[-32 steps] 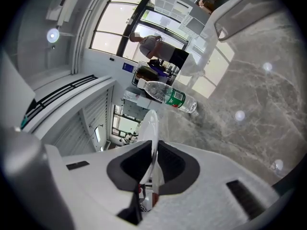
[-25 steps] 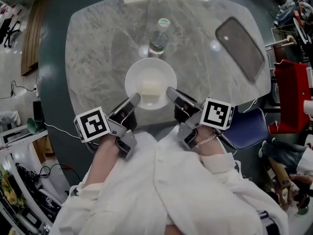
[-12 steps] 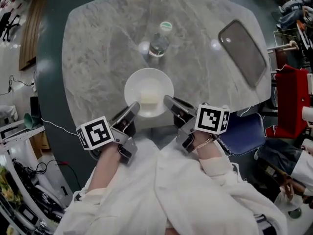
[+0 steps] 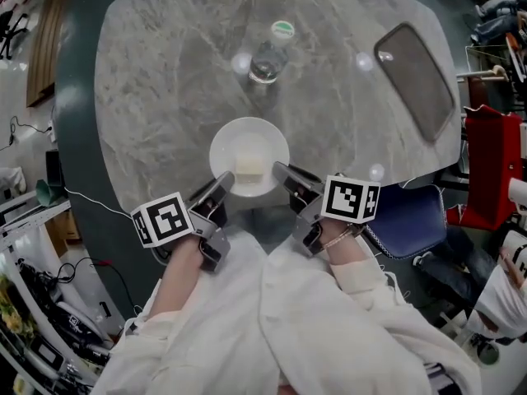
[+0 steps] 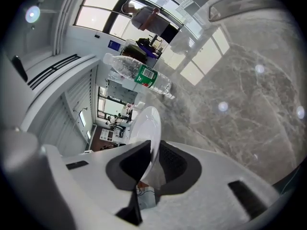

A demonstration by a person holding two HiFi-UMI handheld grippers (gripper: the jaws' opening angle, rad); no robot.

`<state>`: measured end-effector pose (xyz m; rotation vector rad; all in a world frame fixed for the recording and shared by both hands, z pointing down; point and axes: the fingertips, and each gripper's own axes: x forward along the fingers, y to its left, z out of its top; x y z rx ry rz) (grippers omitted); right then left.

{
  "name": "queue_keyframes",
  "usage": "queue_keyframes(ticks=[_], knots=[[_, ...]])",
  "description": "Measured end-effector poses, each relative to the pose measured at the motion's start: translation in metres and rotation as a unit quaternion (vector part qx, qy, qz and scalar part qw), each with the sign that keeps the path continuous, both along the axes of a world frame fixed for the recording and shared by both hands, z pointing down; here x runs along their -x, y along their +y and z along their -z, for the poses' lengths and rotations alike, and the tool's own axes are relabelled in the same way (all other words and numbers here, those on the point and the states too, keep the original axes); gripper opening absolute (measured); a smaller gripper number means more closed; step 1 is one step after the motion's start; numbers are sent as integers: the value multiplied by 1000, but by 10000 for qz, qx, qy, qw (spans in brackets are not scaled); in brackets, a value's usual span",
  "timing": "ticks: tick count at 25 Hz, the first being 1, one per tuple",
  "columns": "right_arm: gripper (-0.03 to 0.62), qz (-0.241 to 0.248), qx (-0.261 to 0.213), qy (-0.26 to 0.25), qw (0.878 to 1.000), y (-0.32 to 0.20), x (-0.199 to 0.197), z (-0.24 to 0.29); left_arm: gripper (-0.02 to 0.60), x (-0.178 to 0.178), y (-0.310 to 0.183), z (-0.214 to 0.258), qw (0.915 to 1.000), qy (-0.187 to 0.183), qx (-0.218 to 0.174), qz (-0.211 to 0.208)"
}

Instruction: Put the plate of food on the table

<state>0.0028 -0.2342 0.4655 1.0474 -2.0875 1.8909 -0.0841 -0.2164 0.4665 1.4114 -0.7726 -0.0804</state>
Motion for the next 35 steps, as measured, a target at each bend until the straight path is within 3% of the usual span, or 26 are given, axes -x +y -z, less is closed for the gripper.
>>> queue_keyframes(ticks=[7,35], knots=[[29,79,237,98,9996,-19,-3,-49,25,-3,-18,-47,9994,-115,316,71],[28,-313,659,-214,9971,-29,-3,-52,25,-2,-28,-54,9964,63,800,254]])
